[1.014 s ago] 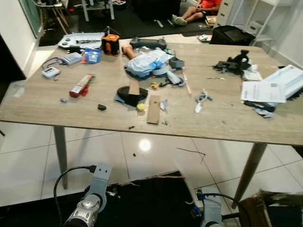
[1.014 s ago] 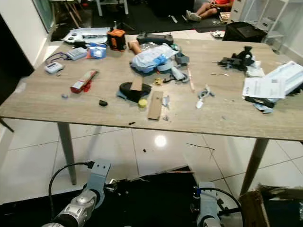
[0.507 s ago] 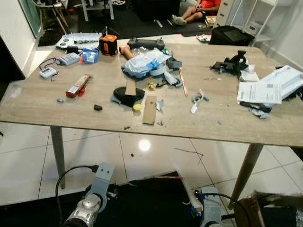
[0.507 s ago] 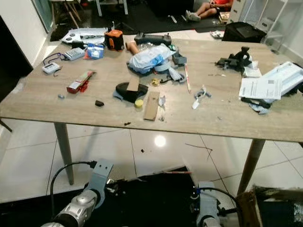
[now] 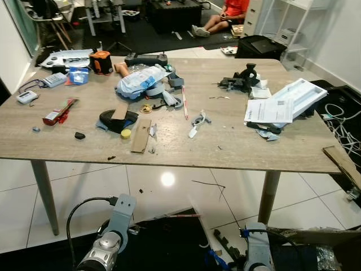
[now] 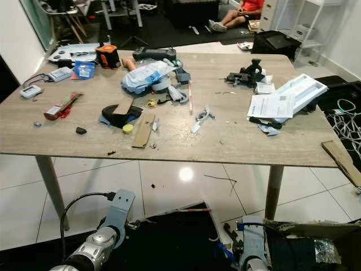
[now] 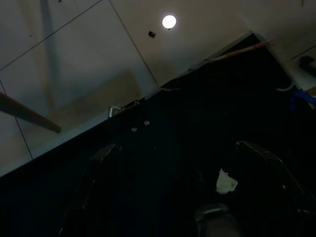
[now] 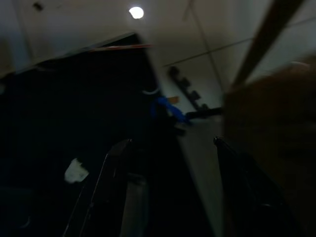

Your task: Picking trash to rubbish bin

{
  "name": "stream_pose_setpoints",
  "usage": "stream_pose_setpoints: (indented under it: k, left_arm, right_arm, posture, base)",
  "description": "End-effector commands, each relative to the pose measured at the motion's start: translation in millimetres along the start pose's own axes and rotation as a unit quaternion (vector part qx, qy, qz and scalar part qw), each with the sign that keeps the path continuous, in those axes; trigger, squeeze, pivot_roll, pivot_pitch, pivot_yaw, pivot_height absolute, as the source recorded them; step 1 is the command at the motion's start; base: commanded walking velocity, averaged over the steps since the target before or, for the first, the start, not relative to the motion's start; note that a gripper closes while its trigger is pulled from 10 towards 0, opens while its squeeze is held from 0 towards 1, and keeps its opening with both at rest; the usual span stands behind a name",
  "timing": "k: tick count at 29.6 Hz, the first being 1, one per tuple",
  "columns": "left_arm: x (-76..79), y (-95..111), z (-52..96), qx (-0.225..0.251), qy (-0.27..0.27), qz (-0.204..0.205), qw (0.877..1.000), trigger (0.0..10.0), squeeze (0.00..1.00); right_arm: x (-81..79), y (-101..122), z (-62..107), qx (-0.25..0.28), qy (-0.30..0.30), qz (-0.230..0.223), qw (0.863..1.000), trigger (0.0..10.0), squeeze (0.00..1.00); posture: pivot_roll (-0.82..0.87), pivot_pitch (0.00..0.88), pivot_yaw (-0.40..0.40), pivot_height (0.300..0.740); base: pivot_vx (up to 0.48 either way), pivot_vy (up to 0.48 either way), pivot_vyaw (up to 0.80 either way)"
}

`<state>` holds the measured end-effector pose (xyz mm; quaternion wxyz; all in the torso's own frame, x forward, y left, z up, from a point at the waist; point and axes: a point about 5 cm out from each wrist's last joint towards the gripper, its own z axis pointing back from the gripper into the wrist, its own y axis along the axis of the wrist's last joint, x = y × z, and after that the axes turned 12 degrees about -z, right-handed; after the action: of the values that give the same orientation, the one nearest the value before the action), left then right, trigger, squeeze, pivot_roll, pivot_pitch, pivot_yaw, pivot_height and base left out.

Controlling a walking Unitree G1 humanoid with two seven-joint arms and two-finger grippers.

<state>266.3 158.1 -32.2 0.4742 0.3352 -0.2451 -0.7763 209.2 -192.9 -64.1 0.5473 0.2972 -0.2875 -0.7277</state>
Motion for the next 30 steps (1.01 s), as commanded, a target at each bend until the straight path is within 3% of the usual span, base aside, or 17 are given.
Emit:
stream_pose_setpoints:
  k: [1, 15, 21, 23, 24, 26, 29, 30]
  left_arm:
    - [-1.2, -9.1, 1.7, -0.016, 0.003, 0.000, 1.000, 10.0, 0.00]
    - [0.2, -12.1, 2.6, -0.015, -0.007, 0.000, 1.000, 10.0, 0.00]
    - [-19.9, -22.9, 11.6, 0.008, 0.004, -0.009, 1.000, 10.0, 0.00]
    - [-25.2, -22.6, 17.1, 0.026, 0.008, -0.019, 0.999, 10.0, 0.00]
    - [-30.1, -14.9, 31.4, 0.065, 0.012, -0.010, 0.998, 10.0, 0.00]
    - [-32.4, -6.8, 49.3, 0.100, 0.008, -0.020, 0.995, 10.0, 0.00]
    - [-33.0, -3.0, 59.1, 0.114, 0.007, -0.026, 0.993, 10.0, 0.00]
    - [-34.4, 7.8, 73.5, 0.140, 0.005, -0.026, 0.990, 10.0, 0.00]
  right_arm:
    - [0.3, -2.2, 0.8, -0.002, -0.001, -0.004, 1.000, 10.0, 0.00]
    - [7.7, 1.6, 1.5, 0.012, -0.007, -0.011, 1.000, 10.0, 0.00]
    - [5.1, 15.4, -1.6, 0.036, 0.005, -0.050, 0.998, 10.0, 0.00]
    - [5.2, 22.5, -1.1, 0.059, 0.016, -0.048, 0.997, 10.0, 0.00]
    - [3.6, 32.9, 2.3, 0.094, 0.039, -0.032, 0.994, 10.0, 0.00]
    - [2.0, 43.9, 9.6, 0.123, 0.059, -0.015, 0.991, 10.0, 0.00]
    - [0.3, 51.5, 16.5, 0.140, 0.071, -0.012, 0.987, 10.0, 0.00]
    - [-5.2, 68.6, 31.1, 0.168, 0.094, -0.024, 0.981, 10.0, 0.00]
  posture:
    - [0.05, 0.117, 0.037, 0.740]
    - [0.03, 0.098, 0.051, 0.740]
    - [0.02, 0.094, 0.056, 0.740]
    - [0.02, 0.096, 0.048, 0.740]
    - [0.03, 0.100, 0.041, 0.740]
    - [0.03, 0.102, 0.037, 0.740]
    - [0.03, 0.109, 0.032, 0.740]
    - [0.03, 0.109, 0.032, 0.740]
  base:
    - [0.000, 0.000, 0.00]
    - [0.000, 0.000, 0.00]
    - [0.000, 0.000, 0.00]
    - [0.000, 0.000, 0.00]
    - [0.000, 0.000, 0.00]
    - [0.000, 0.000, 0.00]
    - [0.000, 0.000, 0.00]
    - [0.000, 0.000, 0.00]
